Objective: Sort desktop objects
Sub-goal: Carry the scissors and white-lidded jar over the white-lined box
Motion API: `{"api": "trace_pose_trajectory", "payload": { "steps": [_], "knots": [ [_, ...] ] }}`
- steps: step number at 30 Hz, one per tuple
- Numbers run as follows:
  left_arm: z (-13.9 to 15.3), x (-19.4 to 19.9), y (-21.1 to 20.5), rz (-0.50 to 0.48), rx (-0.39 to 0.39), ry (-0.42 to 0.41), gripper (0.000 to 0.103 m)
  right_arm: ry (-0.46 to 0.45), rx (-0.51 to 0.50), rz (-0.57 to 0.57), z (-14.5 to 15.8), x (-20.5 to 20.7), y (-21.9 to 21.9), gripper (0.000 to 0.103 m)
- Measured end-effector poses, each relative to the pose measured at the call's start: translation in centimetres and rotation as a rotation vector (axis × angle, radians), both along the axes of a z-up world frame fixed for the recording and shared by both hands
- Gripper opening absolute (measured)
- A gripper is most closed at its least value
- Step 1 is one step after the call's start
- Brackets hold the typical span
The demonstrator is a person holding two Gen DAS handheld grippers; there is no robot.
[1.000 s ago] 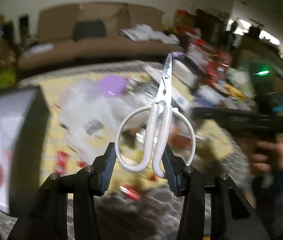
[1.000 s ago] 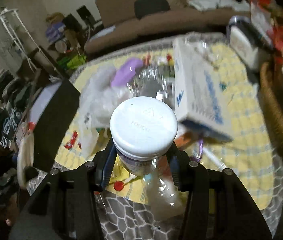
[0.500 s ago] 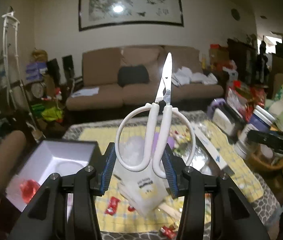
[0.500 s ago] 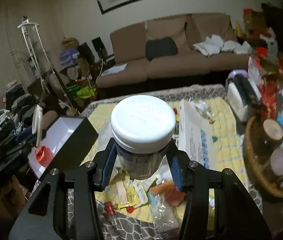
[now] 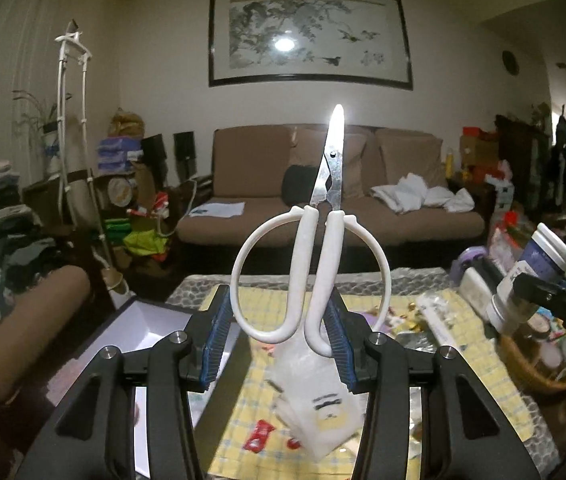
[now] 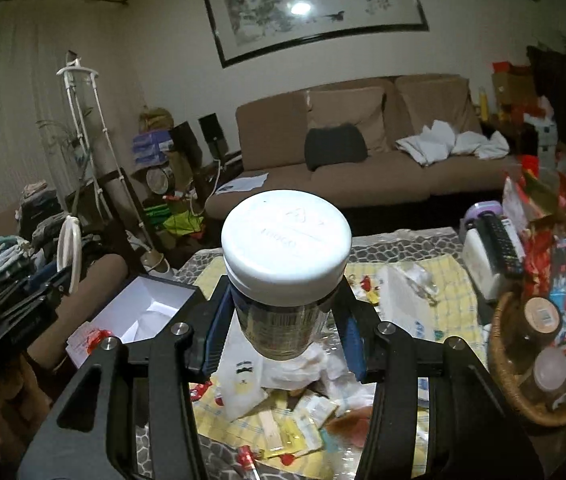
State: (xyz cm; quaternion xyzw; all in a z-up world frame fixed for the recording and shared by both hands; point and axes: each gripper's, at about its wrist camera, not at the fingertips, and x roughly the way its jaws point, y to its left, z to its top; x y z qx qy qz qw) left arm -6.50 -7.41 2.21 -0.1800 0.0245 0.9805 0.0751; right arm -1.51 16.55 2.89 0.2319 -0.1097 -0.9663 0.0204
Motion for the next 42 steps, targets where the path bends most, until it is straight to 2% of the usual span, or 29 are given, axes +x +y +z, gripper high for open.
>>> {"api": "trace_pose_trajectory", "payload": {
  "steps": [4, 11, 13, 15, 21, 26, 32, 37, 42],
  "knots": [
    [-0.7, -0.5, -1.6, 0.015, 0.011, -0.016, 0.047, -0.021, 0.006, 0.018, -0.7, -1.3, -1.4, 0.046],
    [-2.9, -1.5, -5.9, 0.129, 0.009, -0.066, 0.047, -0.046, 0.019, 0.071, -1.8, -3.7, -4.4, 0.046],
    [-3.1, -1.7, -7.5, 0.154, 0.035, -0.078, 0.047, -0.054, 0.026, 0.080, -1.9, -4.6, -5.6, 0.046],
    [-3.1, -1.5, -9.1, 0.179, 0.047, -0.080, 0.047, -0.055, 0.043, 0.099, -2.0, -5.3, -7.1, 0.046],
    [-3.4, -0.4, -13.7, 0.322, -0.001, -0.073, 0.047, -0.053, 0.047, 0.184, -2.2, -6.4, -12.1, 0.046],
    [-3.9, 0.5, -18.0, 0.407, 0.017, -0.087, 0.047, -0.081, 0.057, 0.269, -3.5, -6.8, -16.9, 0.046],
    [-5.0, 1.9, -22.1, 0.461, 0.049, -0.120, 0.047, -0.080, 0.069, 0.363, -3.8, -6.3, -22.5, 0.046],
    [-5.4, 3.3, -23.7, 0.492, 0.037, -0.117, 0.047, -0.089, 0.078, 0.442, -4.7, -5.3, -26.7, 0.046],
    [-5.7, 3.9, -25.2, 0.506, 0.027, -0.138, 0.047, -0.125, 0.061, 0.473, -6.0, -5.2, -28.3, 0.046]
  ]
}}
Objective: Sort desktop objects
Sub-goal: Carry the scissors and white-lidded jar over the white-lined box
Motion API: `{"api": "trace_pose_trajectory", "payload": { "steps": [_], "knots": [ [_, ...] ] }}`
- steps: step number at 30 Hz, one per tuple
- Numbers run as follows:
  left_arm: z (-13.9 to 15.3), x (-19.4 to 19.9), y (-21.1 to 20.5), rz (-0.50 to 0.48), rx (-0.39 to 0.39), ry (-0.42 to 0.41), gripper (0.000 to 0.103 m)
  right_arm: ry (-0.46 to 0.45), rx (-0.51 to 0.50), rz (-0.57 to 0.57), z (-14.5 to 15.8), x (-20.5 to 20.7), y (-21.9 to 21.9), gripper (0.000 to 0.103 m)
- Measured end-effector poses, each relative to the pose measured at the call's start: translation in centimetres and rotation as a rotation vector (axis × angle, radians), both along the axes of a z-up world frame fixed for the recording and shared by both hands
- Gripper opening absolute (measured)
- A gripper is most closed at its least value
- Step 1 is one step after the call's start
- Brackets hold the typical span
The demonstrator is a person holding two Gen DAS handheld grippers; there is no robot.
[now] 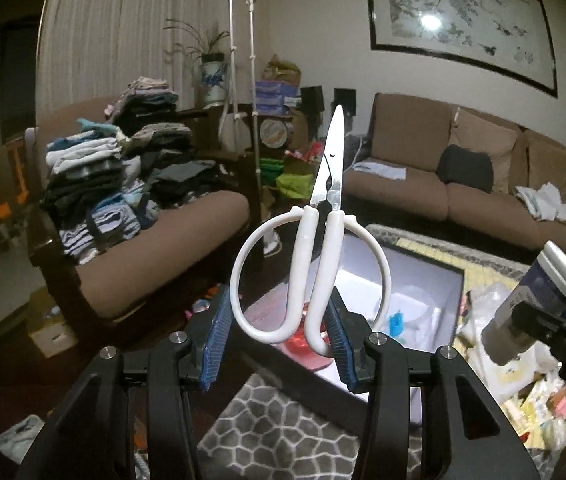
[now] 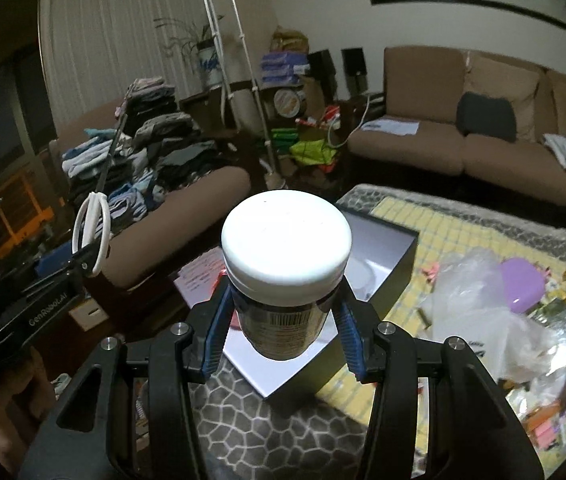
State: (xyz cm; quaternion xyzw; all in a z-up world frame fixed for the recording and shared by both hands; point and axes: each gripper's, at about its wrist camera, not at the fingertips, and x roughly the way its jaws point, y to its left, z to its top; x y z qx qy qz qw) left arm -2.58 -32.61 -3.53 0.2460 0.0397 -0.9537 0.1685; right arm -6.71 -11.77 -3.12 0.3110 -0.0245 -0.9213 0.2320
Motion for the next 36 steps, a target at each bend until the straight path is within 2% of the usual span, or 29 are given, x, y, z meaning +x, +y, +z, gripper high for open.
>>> {"api": "trace_pose_trajectory", "payload": {
  "steps": [2, 6, 11, 14, 17, 22, 25, 28, 32, 34, 36],
  "knots": [
    [0.0, 0.1, -0.2, -0.002, 0.026, 0.003, 0.047, -0.006, 0.001, 0.012, -0.2, -0.1, -0.2, 0.046],
    [-0.1, -0.1, -0.6, -0.084, 0.163, 0.040, 0.047, -0.010, -0.018, 0.022, 0.0, -0.6, 0.0, 0.046],
    [-0.5, -1.2, 0.8, -0.079, 0.099, -0.002, 0.047, -0.019, -0.038, 0.023, -0.5, -2.1, 0.3, 0.046],
    [-0.6, -1.6, 1.2, -0.084, 0.108, -0.010, 0.047, -0.053, -0.035, 0.003, -1.1, -3.5, 0.9, 0.046],
    [-0.2, -1.7, 1.1, -0.118, 0.170, 0.011, 0.047, -0.060, -0.037, -0.007, -1.0, -4.5, 1.4, 0.046],
    [0.8, -3.1, 1.1, -0.113, 0.171, 0.013, 0.047, -0.073, -0.012, 0.006, -0.5, -5.7, 1.9, 0.046],
    [2.8, -4.9, 0.7, -0.161, 0.212, 0.050, 0.047, -0.082, -0.019, 0.022, 0.2, -6.4, 2.4, 0.046],
    [4.4, -6.9, 0.6, -0.174, 0.200, 0.060, 0.047, -0.087, -0.052, 0.005, 1.0, -7.5, 3.5, 0.046],
    [3.2, -10.8, 0.6, -0.202, 0.181, -0.015, 0.047, -0.156, -0.136, -0.013, 1.0, -11.1, 4.4, 0.046],
    [1.3, -13.2, 0.0, -0.182, 0.193, -0.066, 0.047, -0.204, -0.101, -0.046, 0.0, -13.1, 3.9, 0.046],
    [-1.1, -15.5, -0.8, -0.163, 0.242, -0.146, 0.047, -0.285, -0.062, -0.095, -2.3, -15.7, 3.0, 0.046]
  ]
}}
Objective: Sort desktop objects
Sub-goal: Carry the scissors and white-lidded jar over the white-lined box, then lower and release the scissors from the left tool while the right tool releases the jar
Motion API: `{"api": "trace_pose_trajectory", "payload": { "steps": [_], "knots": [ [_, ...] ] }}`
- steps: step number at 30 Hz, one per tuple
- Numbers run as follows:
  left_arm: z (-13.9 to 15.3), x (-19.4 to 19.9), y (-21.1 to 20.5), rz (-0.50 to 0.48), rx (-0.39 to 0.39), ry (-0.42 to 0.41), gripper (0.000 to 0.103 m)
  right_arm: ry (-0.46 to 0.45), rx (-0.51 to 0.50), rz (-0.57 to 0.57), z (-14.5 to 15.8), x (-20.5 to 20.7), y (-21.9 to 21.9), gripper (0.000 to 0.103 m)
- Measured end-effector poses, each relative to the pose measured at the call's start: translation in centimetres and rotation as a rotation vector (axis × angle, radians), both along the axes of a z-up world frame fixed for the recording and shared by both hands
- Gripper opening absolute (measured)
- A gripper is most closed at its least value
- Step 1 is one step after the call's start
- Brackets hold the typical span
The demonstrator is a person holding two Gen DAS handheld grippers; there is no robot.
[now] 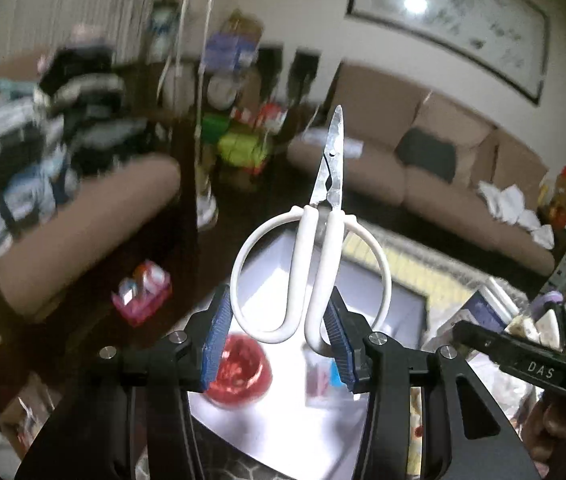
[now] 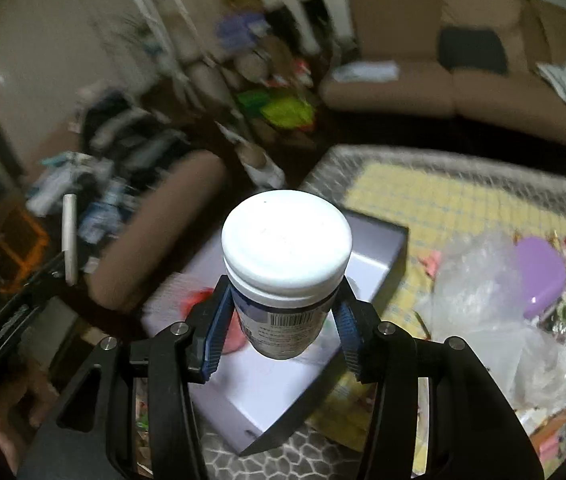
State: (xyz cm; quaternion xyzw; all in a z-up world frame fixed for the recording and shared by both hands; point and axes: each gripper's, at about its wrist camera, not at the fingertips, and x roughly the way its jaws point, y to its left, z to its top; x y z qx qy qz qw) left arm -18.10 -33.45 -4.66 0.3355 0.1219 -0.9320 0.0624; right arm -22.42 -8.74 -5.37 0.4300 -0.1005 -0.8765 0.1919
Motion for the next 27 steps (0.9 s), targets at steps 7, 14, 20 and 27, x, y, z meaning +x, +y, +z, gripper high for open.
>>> {"api": "trace_pose_trajectory", "payload": {
  "steps": [7, 14, 20, 27],
  "knots": [
    [-7.6, -3.0, -1.2, -0.055, 0.099, -0.377, 0.047, -0.281, -0.049, 0.215, -7.8, -4.6, -4.7, 0.046],
    [-11.4, -2.2, 1.1, -0.163, 0.005, -0.612, 0.047, -0.490, 0.063, 0.506, -13.5, -2.2, -9.4, 0.046],
    [-13.5, -5.1, 3.1, -0.134, -0.203, -0.725, 0.047, -0.469, 0.312, 0.422, -14.6, -2.3, -10.9, 0.046],
    [-13.8, -10.2, 0.7, -0.003, -0.124, -0.479, 0.047, -0.294, 0.451, 0.121, -14.7, -6.7, -8.9, 0.046]
  ]
}}
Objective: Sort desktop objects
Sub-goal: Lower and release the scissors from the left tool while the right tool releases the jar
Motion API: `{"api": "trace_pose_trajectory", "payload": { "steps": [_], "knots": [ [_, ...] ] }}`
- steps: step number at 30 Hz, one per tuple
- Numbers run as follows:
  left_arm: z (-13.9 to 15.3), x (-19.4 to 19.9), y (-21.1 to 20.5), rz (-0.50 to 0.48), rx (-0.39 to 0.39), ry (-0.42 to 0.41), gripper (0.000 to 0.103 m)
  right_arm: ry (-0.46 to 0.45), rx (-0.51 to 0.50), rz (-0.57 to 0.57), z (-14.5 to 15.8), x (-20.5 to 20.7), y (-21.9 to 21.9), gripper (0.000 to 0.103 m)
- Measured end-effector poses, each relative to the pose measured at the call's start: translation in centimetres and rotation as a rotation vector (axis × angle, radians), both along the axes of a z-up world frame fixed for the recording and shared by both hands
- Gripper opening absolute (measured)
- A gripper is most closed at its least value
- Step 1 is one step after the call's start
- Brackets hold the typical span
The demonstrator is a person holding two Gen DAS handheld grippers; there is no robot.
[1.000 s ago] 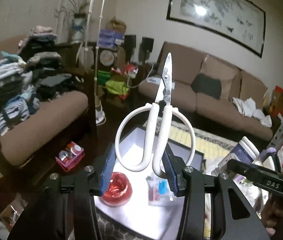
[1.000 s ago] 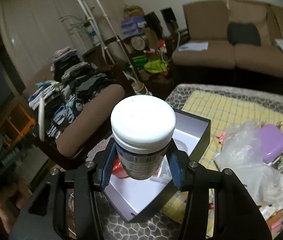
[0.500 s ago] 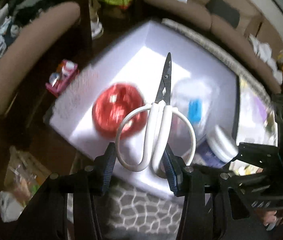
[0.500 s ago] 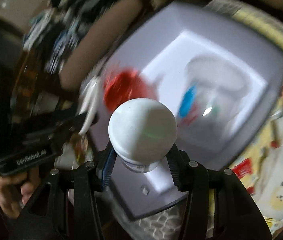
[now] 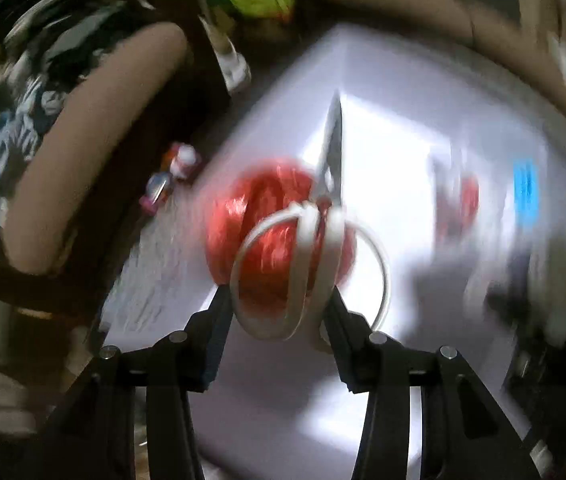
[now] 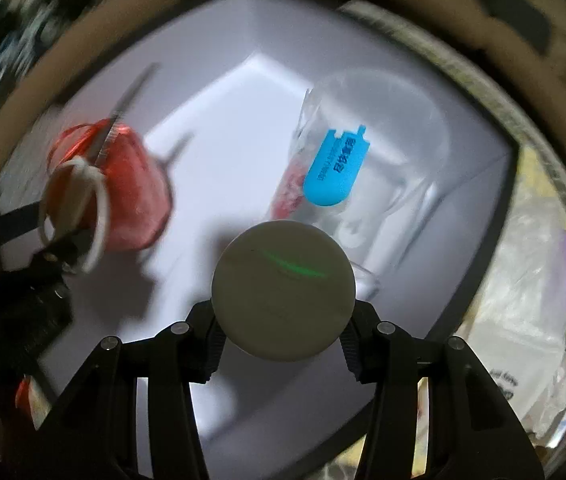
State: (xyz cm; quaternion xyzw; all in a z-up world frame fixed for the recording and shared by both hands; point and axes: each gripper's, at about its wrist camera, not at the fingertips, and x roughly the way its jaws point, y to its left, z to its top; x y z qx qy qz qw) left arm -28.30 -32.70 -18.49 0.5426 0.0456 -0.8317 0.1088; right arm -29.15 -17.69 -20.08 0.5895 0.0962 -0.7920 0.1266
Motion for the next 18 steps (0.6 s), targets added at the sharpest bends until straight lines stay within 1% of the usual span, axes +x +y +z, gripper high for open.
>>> {"api": "trace_pose_trajectory", "payload": {
  "steps": [2, 3, 4, 6, 7, 8, 9, 10, 11, 13, 16, 17, 18],
  "knots": [
    [0.8, -0.4, -0.1, 0.010, 0.017, 0.090, 0.047, 0.039, -0.069, -0.048, 0.8, -0.5, 1.3, 0.046],
    [1.4, -0.5, 0.4, 0.014, -0.001, 0.133, 0.047, 0.059, -0.095, -0.044, 1.5, -0.6, 1.7, 0.046],
    [1.8, -0.4, 0.9, 0.008, -0.005, 0.144, 0.047, 0.075, -0.113, -0.036, 2.0, -0.6, 1.9, 0.046],
    [2.7, -0.1, 2.1, -0.034, -0.006, 0.129, 0.047, 0.121, -0.173, -0.001, 3.4, -0.2, 2.2, 0.046],
    [3.2, 0.2, 2.7, -0.050, -0.027, 0.132, 0.047, 0.122, -0.207, 0.008, 3.9, -0.2, 2.7, 0.046],
    [3.7, 0.6, 3.3, -0.066, -0.051, 0.130, 0.047, 0.097, -0.264, 0.010, 4.3, -0.1, 3.3, 0.046],
    [4.1, 1.0, 4.1, -0.084, -0.074, 0.128, 0.047, 0.075, -0.301, 0.007, 4.4, 0.0, 3.5, 0.046],
    [4.5, 1.5, 4.4, -0.096, -0.086, 0.133, 0.047, 0.063, -0.318, 0.007, 4.6, 0.1, 2.6, 0.046],
    [4.8, 2.0, 4.5, -0.107, -0.084, 0.130, 0.047, 0.046, -0.332, 0.008, 4.7, 0.2, 2.8, 0.046],
    [4.9, 2.1, 3.4, -0.126, -0.058, 0.100, 0.047, 0.030, -0.338, 0.008, 4.8, 0.4, 3.0, 0.046],
    [5.2, 2.8, 2.7, -0.127, -0.061, 0.078, 0.048, 0.040, -0.361, 0.017, 5.0, 2.3, 3.1, 0.048],
    [5.3, 3.1, 2.7, -0.126, -0.042, 0.053, 0.049, 0.050, -0.372, 0.015, 5.4, 3.1, 3.3, 0.050],
    [5.2, 3.3, 2.5, -0.131, -0.020, 0.023, 0.056, 0.066, -0.385, 0.015, 5.9, 3.6, 3.9, 0.057]
  ]
}}
